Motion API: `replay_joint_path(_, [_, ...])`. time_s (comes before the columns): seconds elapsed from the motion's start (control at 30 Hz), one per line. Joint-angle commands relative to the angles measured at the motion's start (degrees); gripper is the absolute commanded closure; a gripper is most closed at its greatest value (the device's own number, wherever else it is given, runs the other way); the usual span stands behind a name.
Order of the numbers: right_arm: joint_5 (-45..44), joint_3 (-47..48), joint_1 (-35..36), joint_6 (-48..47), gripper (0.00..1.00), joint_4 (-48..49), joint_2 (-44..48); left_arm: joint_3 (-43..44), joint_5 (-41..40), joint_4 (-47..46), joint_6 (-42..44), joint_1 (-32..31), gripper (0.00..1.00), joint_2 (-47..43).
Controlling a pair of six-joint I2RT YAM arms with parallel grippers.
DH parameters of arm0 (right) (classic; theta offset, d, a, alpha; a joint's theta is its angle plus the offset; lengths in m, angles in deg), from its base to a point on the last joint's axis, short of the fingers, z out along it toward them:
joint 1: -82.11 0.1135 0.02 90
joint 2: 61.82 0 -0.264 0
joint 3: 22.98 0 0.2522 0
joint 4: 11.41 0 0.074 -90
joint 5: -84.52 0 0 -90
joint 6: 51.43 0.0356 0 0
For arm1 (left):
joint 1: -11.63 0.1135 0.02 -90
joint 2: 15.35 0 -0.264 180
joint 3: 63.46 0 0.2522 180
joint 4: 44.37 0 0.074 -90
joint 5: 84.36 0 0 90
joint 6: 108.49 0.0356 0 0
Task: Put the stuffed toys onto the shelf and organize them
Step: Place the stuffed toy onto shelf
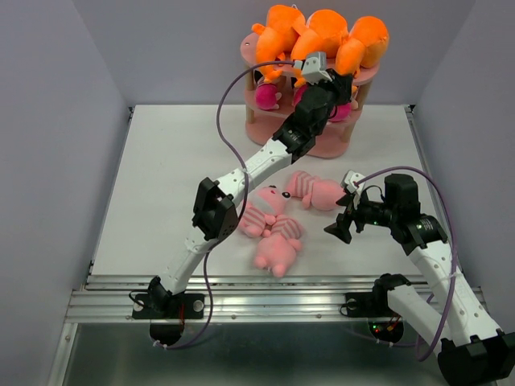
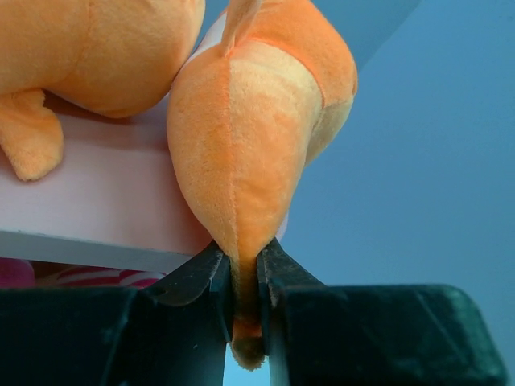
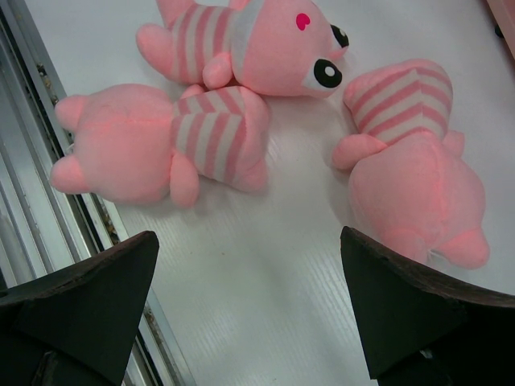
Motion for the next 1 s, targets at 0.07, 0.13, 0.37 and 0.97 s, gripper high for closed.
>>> replay_joint_path(0.07, [0.5, 0.6, 0.1, -0.9, 0.0, -0.4, 0.0, 2.3, -0.9, -4.9, -0.9, 0.7, 0.69, -0.3])
replay_joint_path(0.13, [0.5, 0.6, 0.1, -0.9, 0.0, -0.4, -0.2, 2.3, -0.8, -5.3, -1.1, 0.7, 0.64, 0.0])
replay_joint_path(0.37, [0.4, 0.6, 0.1, -0.9, 0.0, -0.5, -0.4, 1.6, -0.6, -5.5, -1.6, 0.7, 0.48, -0.7])
replay_joint_path(0.97, [0.4, 0.7, 0.1, -1.1, 0.0, -0.5, -1.1, -7.1, -3.3, -5.5, 0.7, 0.5, 0.01, -8.4])
